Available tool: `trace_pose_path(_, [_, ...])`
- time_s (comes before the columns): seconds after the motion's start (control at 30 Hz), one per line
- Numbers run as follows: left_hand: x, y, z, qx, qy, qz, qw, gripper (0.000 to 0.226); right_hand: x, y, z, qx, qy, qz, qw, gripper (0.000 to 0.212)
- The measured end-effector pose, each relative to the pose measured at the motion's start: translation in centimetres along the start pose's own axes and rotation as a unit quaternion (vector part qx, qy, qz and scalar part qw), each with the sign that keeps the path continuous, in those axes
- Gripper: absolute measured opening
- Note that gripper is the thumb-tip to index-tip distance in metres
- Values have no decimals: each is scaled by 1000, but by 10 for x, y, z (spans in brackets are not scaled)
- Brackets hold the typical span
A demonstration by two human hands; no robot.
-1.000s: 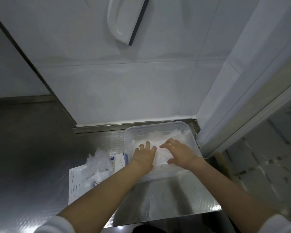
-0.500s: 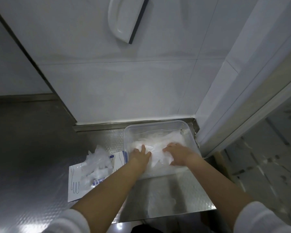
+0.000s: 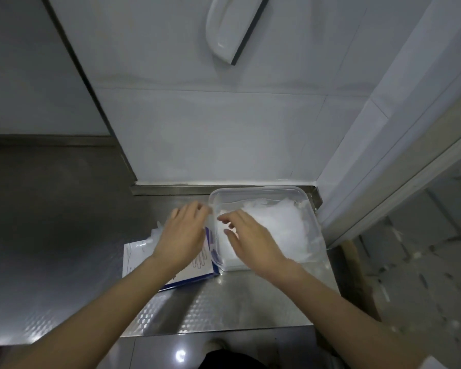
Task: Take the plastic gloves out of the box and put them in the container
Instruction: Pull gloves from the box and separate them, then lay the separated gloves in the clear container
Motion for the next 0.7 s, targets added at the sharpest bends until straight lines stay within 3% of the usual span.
trace_pose_path(0.1, [4, -25, -48, -79, 4, -10, 997, 40, 36, 0, -34, -34, 16, -63, 997, 35])
trace_pose_path(0.2, [24, -42, -81, -128, -7, -76, 989, 45, 73, 2, -50, -48, 1, -130, 990, 45])
trace_pose_path(0.3, [42, -60, -104, -159, -83, -116, 977, 42, 104, 6, -58, -13, -15, -185, 983, 61])
trace_pose_path(0.4, [46, -69, -110, -159, -137, -95, 973, 29, 118, 15, -57, 26, -2, -191, 981, 67])
trace_pose_path(0.5, [39, -72, -114, -171, -156, -56, 971, 4, 126, 25, -53, 33, -15, -197, 980, 63])
trace_pose_path(0.6, [38, -75, -117, -170, -171, -29, 970, 23, 131, 32, -49, 32, -61, -210, 975, 46])
trace_pose_path(0.7, [38, -79, -121, -182, -189, -13, 965, 20, 132, 38, -43, 54, -61, -196, 977, 36])
Point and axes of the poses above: each hand's wrist, its own y-axis towards the middle knuckle, its own x-axis out of the palm, z = x × y, the point moved 9 cm from there along y, towards the middle knuckle, and after that the axes turned 2 degrees about -z, right-handed, at the moved point
